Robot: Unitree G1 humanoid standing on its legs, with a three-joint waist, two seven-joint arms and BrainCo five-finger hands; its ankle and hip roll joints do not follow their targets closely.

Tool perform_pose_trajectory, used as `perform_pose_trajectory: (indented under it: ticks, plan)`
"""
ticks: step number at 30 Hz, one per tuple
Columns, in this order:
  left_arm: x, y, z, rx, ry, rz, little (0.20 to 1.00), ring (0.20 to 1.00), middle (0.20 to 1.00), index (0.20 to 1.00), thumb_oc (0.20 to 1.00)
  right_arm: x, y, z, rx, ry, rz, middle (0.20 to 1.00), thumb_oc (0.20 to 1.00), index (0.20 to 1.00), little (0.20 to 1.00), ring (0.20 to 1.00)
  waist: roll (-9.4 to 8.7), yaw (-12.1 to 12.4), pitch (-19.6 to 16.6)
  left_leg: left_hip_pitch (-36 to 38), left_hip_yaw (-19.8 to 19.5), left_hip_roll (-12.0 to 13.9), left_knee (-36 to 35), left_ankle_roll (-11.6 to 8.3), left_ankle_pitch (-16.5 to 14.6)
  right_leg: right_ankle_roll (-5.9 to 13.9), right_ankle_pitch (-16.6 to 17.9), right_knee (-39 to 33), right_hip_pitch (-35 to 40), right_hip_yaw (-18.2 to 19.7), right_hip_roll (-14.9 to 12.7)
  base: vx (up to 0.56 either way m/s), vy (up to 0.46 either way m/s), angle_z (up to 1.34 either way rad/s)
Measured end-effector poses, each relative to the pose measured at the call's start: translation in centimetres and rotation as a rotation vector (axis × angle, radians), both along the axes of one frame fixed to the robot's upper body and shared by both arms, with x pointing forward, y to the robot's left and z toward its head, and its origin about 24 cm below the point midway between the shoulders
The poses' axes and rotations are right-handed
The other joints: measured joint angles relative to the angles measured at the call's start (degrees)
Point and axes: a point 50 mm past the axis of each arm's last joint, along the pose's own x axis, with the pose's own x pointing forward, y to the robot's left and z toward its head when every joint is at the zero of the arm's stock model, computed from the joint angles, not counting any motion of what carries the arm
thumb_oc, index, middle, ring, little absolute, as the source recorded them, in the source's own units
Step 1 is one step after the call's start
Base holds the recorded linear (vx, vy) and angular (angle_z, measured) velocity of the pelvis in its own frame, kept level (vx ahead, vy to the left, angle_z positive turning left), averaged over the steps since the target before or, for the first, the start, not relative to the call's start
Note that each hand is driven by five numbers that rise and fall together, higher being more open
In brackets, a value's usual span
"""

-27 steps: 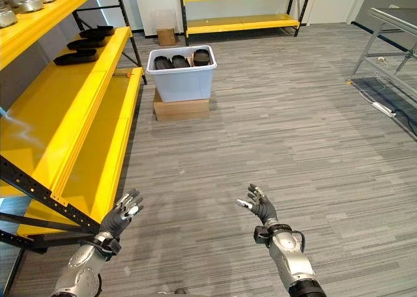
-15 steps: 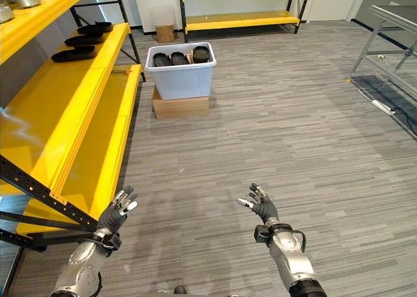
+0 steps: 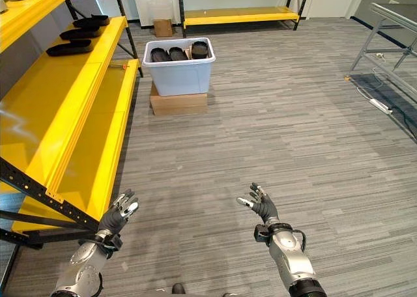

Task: Move parts from the plastic box to the shelf.

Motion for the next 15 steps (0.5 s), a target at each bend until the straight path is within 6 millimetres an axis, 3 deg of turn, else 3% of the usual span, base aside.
perform_pose_trajectory:
  ticks: [15]
  plan:
    - [1.3,-0.1,1.1,0.056,-0.037,0.009,1.000,1.000,1.000,1.000,1.000,-0.2,-0.4,-0.5,-0.032,0.065,-0.046,1.000,1.000,1.000,1.000,1.000,0.28,-0.05,0.34,0.15,0.07,-0.01,-0.03,0.00,0.00,0.12,0.27,-0.60,0.32,0.05,0.09,0.01,0.000,0.00]
